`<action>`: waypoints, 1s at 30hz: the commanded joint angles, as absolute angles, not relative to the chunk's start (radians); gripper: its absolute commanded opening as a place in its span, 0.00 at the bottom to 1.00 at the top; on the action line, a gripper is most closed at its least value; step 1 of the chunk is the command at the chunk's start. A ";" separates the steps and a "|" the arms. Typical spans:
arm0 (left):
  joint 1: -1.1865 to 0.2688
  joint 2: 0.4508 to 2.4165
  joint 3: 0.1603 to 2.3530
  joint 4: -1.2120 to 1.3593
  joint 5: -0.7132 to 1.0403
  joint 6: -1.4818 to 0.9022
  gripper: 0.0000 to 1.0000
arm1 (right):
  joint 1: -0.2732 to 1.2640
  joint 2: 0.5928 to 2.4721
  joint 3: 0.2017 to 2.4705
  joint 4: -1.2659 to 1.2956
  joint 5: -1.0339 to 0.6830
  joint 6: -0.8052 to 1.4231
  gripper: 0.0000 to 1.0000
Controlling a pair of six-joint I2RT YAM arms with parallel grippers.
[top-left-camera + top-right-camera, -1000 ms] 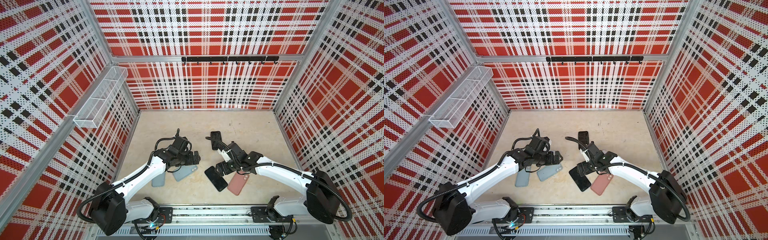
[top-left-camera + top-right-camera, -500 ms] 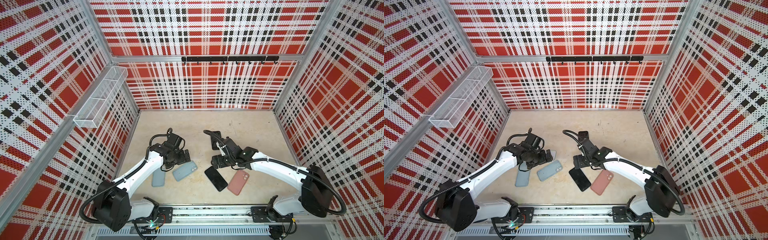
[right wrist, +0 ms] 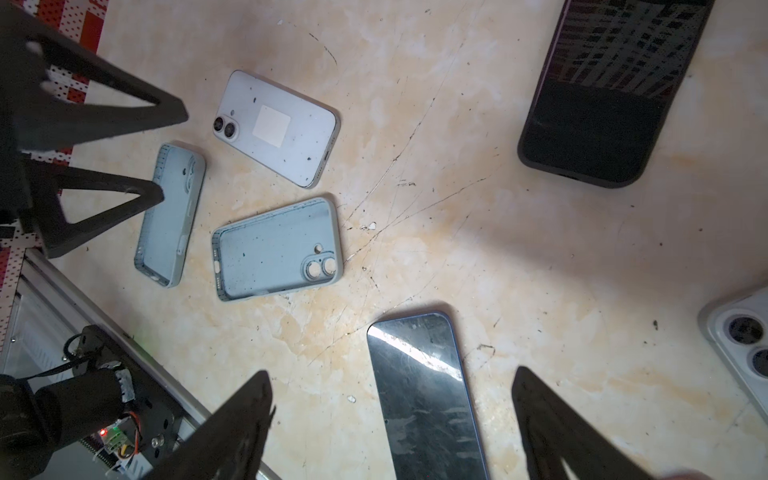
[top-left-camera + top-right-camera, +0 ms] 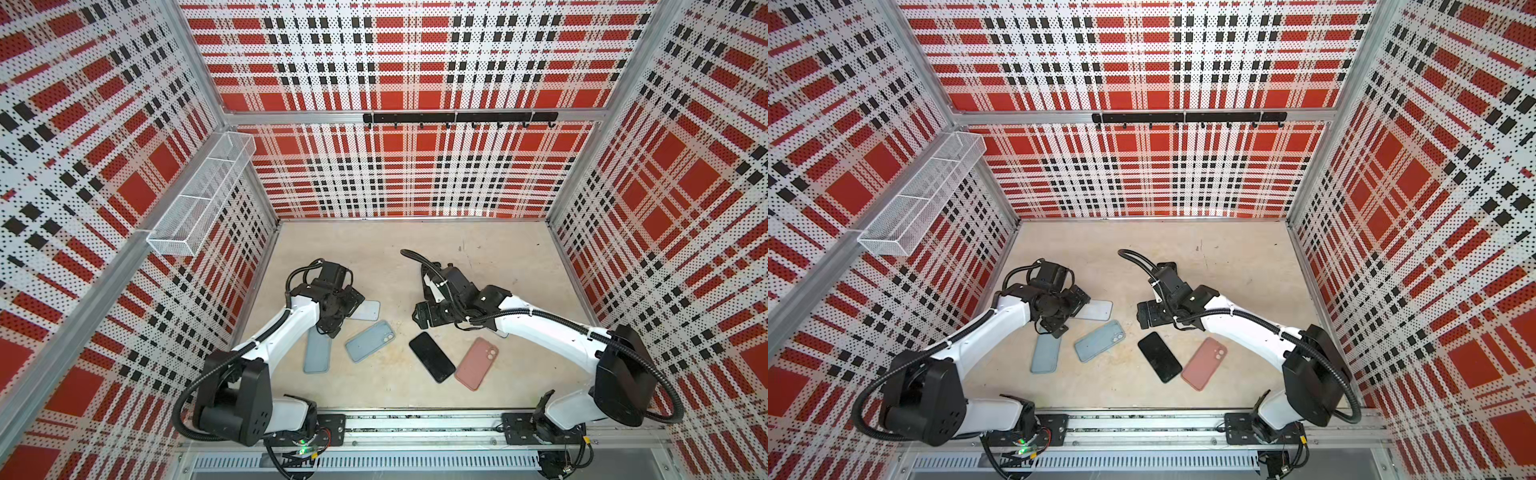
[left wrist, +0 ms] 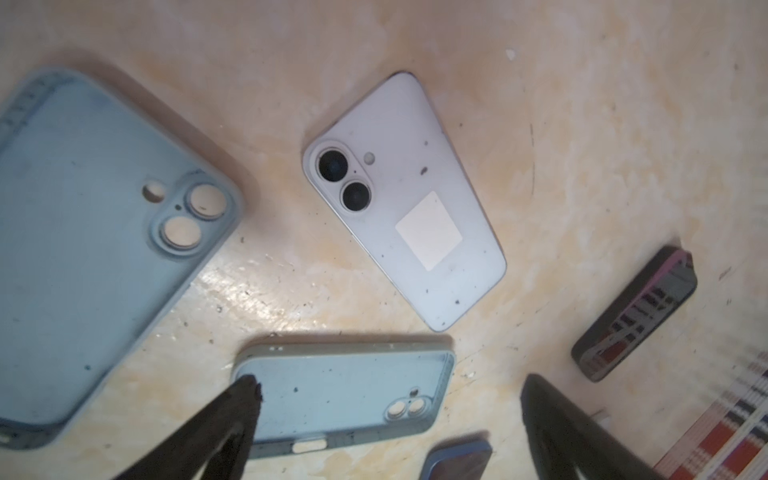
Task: Put the phone into the phone case
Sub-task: 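Lower the left gripper onto the white stickered phone and grasp it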
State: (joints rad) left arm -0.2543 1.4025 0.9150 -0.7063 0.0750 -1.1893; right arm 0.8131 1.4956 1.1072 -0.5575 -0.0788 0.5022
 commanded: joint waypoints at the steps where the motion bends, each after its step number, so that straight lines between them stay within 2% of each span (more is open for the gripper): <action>1: -0.248 1.487 0.981 -0.681 0.099 -1.397 0.99 | 0.818 1.488 1.139 -0.538 -0.100 0.468 0.92; 10: -0.288 1.643 1.098 -0.693 0.026 -1.550 0.99 | 0.809 1.434 1.127 -0.577 -0.092 0.419 0.92; 21: -0.328 1.828 1.293 -0.883 -0.033 -1.593 0.99 | 0.783 1.392 1.043 -0.503 -0.065 0.440 0.93; 30: -0.357 1.874 1.298 -0.894 -0.022 -1.637 0.99 | 0.779 1.425 1.050 -0.497 -0.077 0.456 0.93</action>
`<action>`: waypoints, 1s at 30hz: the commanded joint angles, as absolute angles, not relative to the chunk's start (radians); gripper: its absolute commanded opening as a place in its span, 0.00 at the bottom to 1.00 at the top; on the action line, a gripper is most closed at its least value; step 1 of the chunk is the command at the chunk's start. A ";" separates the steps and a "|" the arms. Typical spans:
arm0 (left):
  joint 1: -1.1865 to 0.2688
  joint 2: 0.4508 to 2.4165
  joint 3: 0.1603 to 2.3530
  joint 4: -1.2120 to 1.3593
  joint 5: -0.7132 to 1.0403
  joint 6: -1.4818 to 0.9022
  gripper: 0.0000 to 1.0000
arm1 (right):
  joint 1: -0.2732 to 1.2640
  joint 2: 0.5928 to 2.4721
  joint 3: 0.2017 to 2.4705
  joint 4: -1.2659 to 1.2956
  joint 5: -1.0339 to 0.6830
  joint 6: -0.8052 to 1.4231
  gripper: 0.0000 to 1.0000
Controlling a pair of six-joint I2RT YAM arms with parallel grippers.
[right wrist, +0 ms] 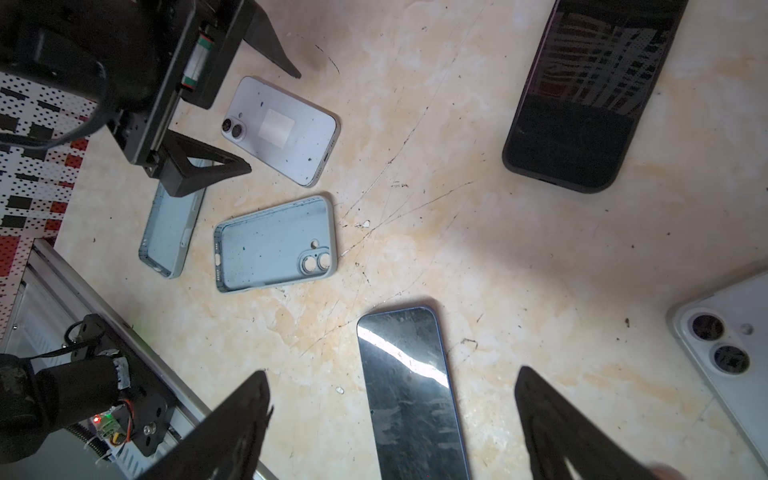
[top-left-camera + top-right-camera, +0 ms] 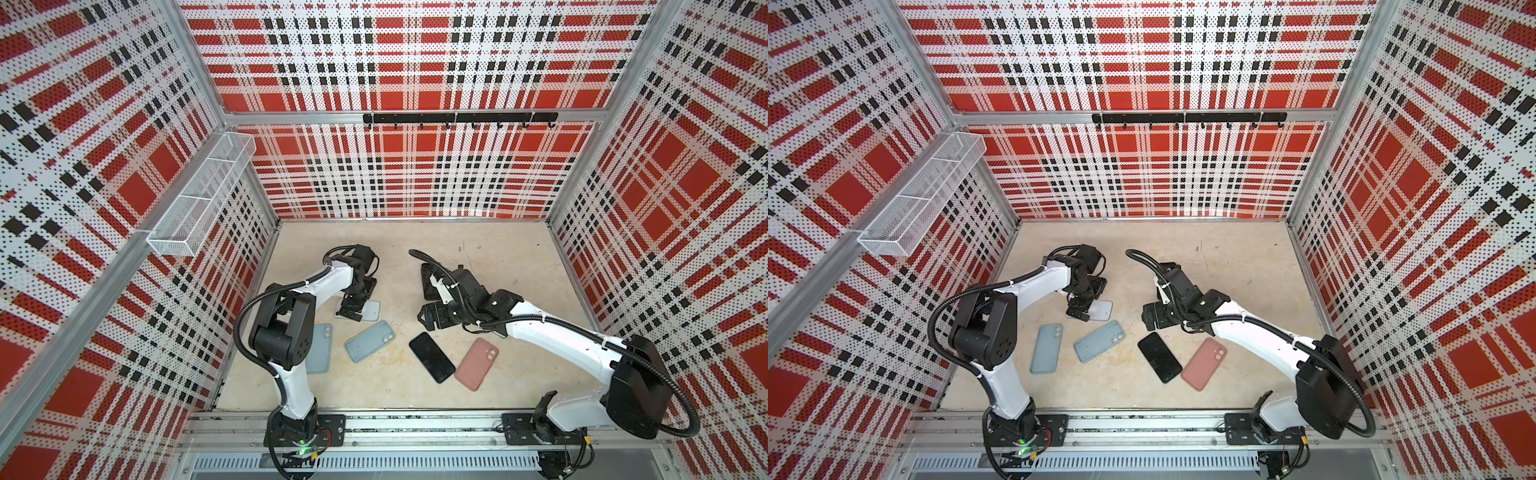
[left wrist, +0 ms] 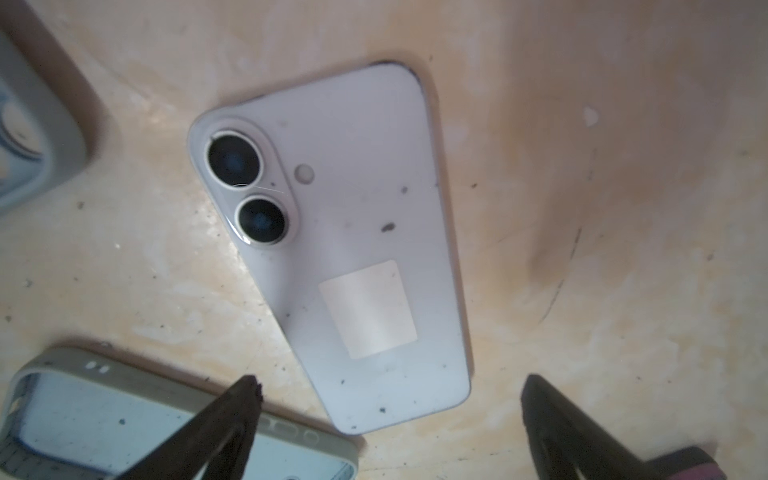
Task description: Put the phone into the phone case
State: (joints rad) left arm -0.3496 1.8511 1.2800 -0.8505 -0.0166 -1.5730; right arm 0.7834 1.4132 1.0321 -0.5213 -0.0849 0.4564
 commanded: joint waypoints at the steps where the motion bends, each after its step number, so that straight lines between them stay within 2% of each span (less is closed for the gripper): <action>1: -0.359 1.876 1.296 -0.892 -0.024 -1.645 0.99 | 0.779 1.423 1.051 -0.497 -0.074 0.456 0.93; 7: -0.360 1.915 1.305 -0.881 -0.022 -1.665 1.00 | 0.779 1.403 1.034 -0.497 -0.061 0.461 0.93; 16: -0.349 1.980 1.304 -0.842 0.015 -1.673 0.91 | 0.776 1.394 1.032 -0.520 -0.045 0.457 0.93; 23: -0.341 2.000 1.281 -0.819 0.030 -1.657 0.72 | 0.765 1.399 1.047 -0.529 -0.041 0.453 0.93; 26: -0.339 2.002 1.273 -0.785 0.046 -1.636 0.60 | 0.756 1.399 1.047 -0.532 -0.045 0.452 0.93; 28: -0.338 1.997 1.278 -0.772 0.052 -1.610 0.55 | 0.750 1.397 1.046 -0.532 -0.050 0.452 0.93; 30: -0.339 1.989 1.287 -0.772 0.054 -1.588 0.54 | 0.742 1.394 1.042 -0.530 -0.059 0.453 0.93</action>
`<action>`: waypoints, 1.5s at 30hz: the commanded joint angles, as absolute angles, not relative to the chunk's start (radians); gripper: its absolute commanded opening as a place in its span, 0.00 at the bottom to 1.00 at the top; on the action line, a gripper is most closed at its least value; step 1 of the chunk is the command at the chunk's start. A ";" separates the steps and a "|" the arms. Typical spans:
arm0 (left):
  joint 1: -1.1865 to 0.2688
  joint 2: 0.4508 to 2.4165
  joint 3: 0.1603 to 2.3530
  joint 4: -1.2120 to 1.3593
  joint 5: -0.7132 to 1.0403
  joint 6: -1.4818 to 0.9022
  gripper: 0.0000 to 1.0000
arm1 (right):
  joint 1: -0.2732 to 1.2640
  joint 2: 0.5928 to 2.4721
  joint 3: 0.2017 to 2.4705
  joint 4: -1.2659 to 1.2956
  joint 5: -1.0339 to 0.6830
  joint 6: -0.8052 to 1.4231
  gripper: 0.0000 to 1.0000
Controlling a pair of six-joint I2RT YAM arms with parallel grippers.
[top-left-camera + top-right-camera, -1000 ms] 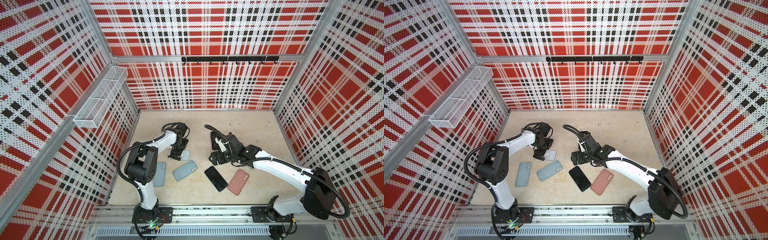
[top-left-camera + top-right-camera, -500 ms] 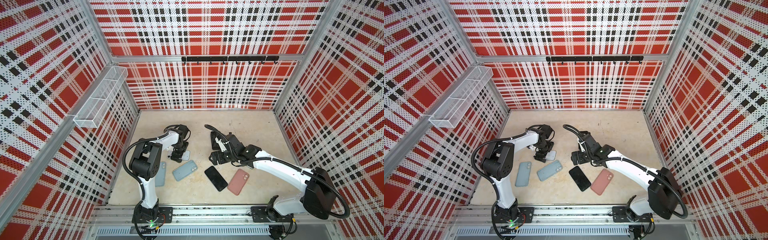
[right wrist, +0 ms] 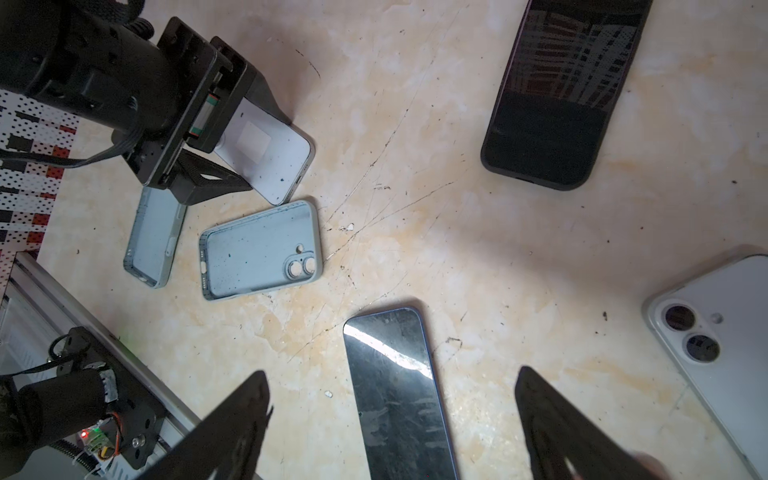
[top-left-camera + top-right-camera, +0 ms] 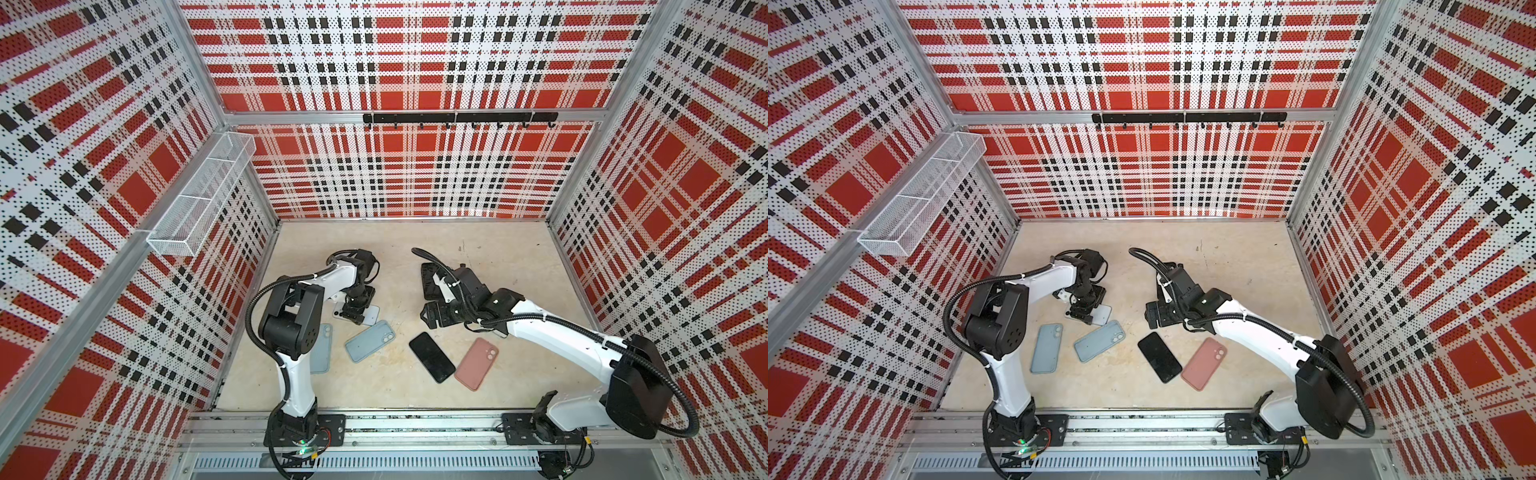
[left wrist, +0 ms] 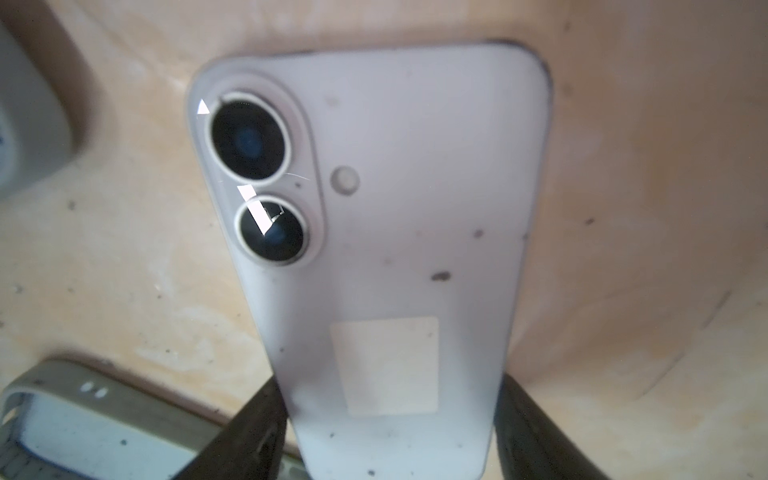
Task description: Put the phone into the phone case
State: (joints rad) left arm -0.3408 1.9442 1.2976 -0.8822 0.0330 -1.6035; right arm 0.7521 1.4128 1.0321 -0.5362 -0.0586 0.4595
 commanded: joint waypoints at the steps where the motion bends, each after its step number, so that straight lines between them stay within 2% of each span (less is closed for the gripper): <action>1: -0.340 1.987 1.289 -0.772 0.060 -1.578 0.54 | 0.736 1.394 1.038 -0.520 -0.076 0.453 0.93; 13: -0.337 1.906 1.299 -0.727 0.139 -1.543 0.53 | 0.732 1.561 1.033 -0.254 -0.309 0.473 0.93; 25: -0.337 1.876 1.258 -0.646 0.183 -1.529 0.52 | 0.679 1.879 1.062 0.162 -0.527 0.649 0.92; 33: -0.334 1.838 1.210 -0.606 0.201 -1.532 0.50 | 0.670 2.059 1.152 0.267 -0.621 0.712 0.89; 39: -0.332 1.819 1.191 -0.594 0.207 -1.532 0.51 | 0.672 2.171 1.206 0.339 -0.674 0.773 0.84; 45: -0.329 1.812 1.185 -0.585 0.210 -1.533 0.50 | 0.681 2.240 1.198 0.492 -0.734 0.854 0.73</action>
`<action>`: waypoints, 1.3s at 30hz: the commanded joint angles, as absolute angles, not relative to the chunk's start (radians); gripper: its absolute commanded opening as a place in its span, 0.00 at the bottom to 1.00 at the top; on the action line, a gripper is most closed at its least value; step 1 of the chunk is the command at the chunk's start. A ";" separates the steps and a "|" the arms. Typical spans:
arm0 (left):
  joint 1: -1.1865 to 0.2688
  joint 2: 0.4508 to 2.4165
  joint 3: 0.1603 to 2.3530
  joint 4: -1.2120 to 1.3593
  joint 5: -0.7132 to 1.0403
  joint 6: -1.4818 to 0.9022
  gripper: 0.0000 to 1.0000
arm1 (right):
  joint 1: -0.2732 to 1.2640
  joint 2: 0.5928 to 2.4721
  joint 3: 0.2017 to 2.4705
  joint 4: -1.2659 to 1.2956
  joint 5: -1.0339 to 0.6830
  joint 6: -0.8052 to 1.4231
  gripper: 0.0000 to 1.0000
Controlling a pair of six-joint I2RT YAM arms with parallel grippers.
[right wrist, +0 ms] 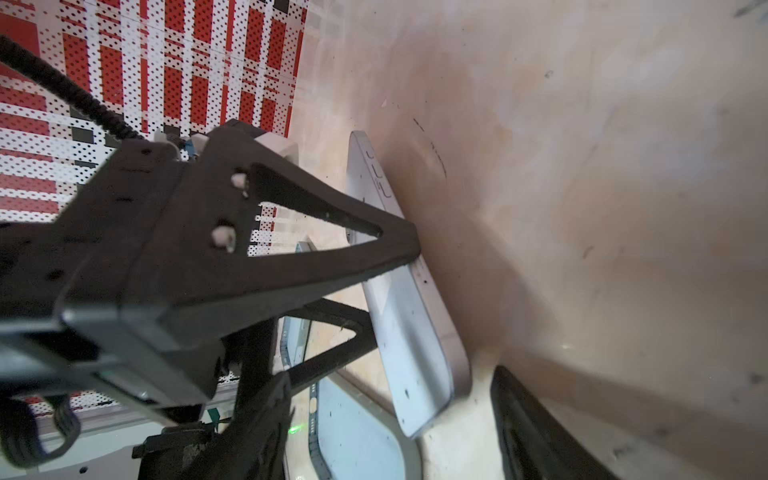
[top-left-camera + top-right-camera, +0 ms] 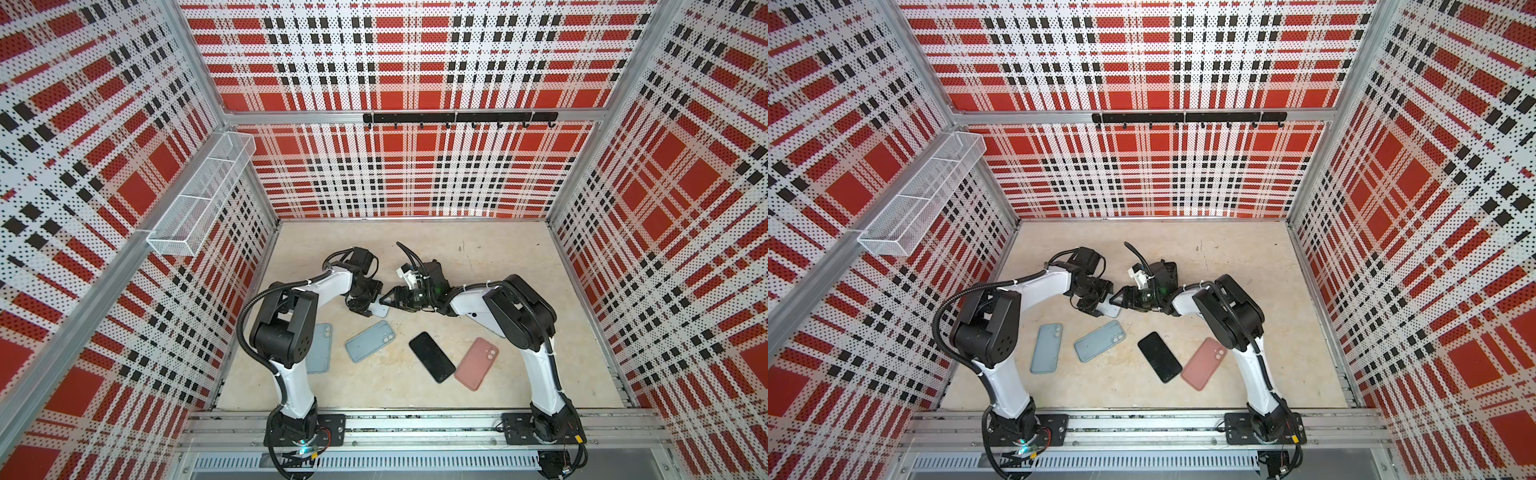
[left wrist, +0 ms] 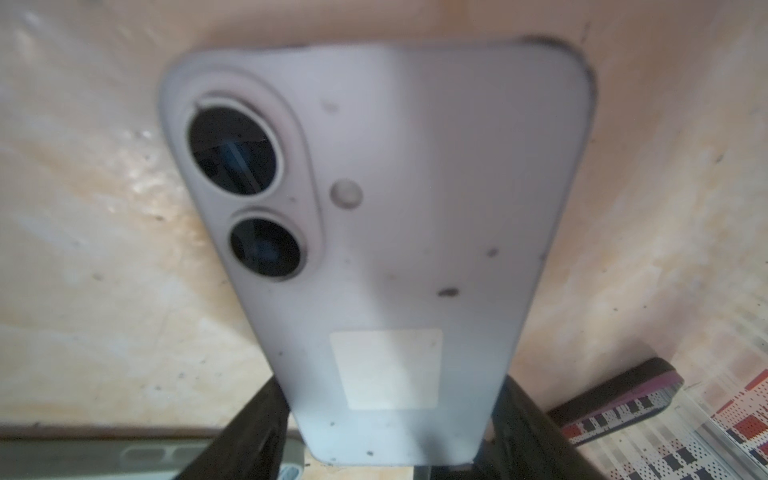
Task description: Put the phone into the phone case
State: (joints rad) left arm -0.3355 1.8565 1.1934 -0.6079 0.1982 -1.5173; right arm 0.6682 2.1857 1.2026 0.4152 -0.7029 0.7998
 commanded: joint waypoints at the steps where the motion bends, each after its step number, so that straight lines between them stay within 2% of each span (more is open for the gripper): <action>1: -0.330 1.812 1.185 -0.583 0.211 -1.534 0.50 | 0.685 2.245 1.198 0.508 -0.736 0.860 0.71; 6: -0.334 1.812 1.188 -0.578 0.216 -1.539 0.50 | 0.696 2.276 1.192 0.590 -0.736 0.900 0.59; 22: -0.345 1.774 1.192 -0.597 0.225 -1.537 0.51 | 0.695 2.253 1.181 0.626 -0.689 0.885 0.02; 24: -0.348 1.768 1.196 -0.604 0.222 -1.534 0.53 | 0.694 2.231 1.177 0.610 -0.679 0.865 0.00; 27: -0.347 1.752 1.218 -0.615 0.217 -1.510 0.62 | 0.695 2.175 1.166 0.543 -0.648 0.806 0.00; 31: -0.334 1.700 1.285 -0.665 0.198 -1.417 0.81 | 0.695 2.044 1.159 0.330 -0.538 0.648 0.00; 35: -0.310 1.627 1.409 -0.794 0.168 -1.237 1.00 | 0.696 1.871 1.144 0.104 -0.359 0.475 0.00; 39: -0.253 1.550 1.473 -0.895 0.199 -1.093 1.00 | 0.699 1.713 1.127 -0.055 -0.188 0.331 0.00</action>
